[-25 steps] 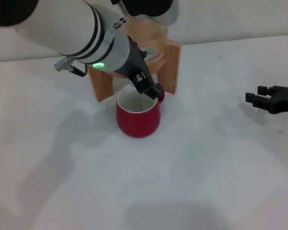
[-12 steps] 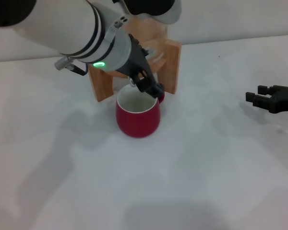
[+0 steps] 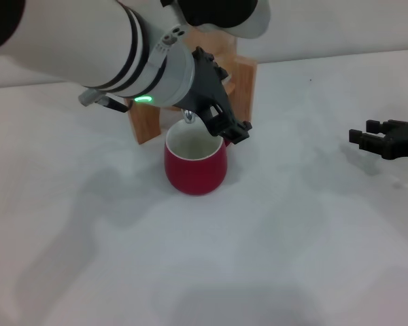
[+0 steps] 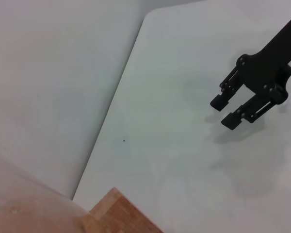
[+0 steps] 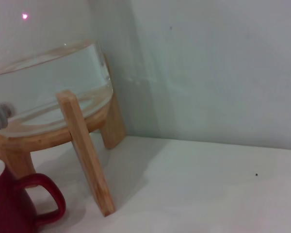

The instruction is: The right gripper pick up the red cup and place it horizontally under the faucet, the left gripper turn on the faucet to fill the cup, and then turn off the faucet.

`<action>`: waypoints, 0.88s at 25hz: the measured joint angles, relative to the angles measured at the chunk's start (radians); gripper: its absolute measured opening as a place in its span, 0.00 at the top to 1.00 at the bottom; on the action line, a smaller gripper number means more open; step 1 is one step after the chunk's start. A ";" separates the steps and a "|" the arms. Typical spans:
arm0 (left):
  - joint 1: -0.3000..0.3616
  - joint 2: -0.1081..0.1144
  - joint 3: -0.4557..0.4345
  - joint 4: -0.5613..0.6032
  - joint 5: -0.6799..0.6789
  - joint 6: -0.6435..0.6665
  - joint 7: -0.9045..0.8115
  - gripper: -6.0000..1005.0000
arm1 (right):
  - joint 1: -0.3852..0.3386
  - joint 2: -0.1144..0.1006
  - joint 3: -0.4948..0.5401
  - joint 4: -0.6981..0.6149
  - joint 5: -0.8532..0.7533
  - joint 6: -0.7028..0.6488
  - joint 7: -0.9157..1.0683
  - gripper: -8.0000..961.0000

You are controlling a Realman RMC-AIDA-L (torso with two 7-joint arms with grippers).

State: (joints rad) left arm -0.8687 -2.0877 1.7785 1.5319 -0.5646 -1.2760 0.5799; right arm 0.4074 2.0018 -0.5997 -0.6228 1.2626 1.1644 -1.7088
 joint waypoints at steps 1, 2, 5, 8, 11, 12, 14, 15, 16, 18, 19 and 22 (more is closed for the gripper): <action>0.002 0.000 0.000 0.001 0.000 0.000 0.000 0.13 | 0.000 0.000 0.000 0.000 0.000 0.000 0.000 0.49; 0.003 0.000 0.000 0.001 0.000 0.000 0.000 0.13 | 0.000 0.000 0.000 0.000 0.000 0.000 0.000 0.49; 0.007 0.000 0.000 0.007 0.001 -0.001 -0.003 0.13 | -0.001 0.000 0.000 0.000 0.000 0.000 0.000 0.49; 0.045 0.000 -0.004 0.059 -0.005 -0.002 -0.007 0.13 | -0.001 0.000 0.001 0.000 0.000 0.000 0.000 0.49; 0.119 0.001 -0.024 0.168 -0.046 -0.005 -0.006 0.13 | -0.002 0.000 0.002 0.001 0.002 0.000 0.000 0.49; 0.143 0.002 -0.035 0.206 -0.068 -0.008 -0.005 0.13 | -0.002 0.000 0.002 0.001 0.003 0.001 0.000 0.49; 0.215 0.003 -0.079 0.302 -0.139 -0.027 -0.001 0.13 | -0.002 0.000 0.003 0.001 0.004 0.004 0.000 0.49; 0.251 0.003 -0.108 0.349 -0.172 -0.038 0.000 0.13 | -0.002 0.000 0.003 0.001 0.004 0.004 0.000 0.49; 0.287 0.004 -0.136 0.388 -0.210 -0.045 0.000 0.13 | -0.002 0.000 0.003 0.001 0.004 0.005 0.000 0.49; 0.367 0.004 -0.201 0.455 -0.293 -0.055 0.000 0.13 | -0.003 -0.001 0.004 0.000 0.007 0.006 0.000 0.49; 0.407 0.004 -0.248 0.474 -0.353 -0.057 0.003 0.13 | -0.005 -0.003 0.005 -0.002 0.009 0.006 0.001 0.49; 0.511 0.006 -0.382 0.481 -0.518 -0.060 0.014 0.13 | -0.022 -0.009 0.017 -0.006 0.024 0.012 0.010 0.49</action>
State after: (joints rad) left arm -0.3578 -2.0813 1.3964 2.0126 -1.0826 -1.3357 0.5942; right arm 0.3856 1.9931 -0.5827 -0.6287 1.2866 1.1766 -1.6993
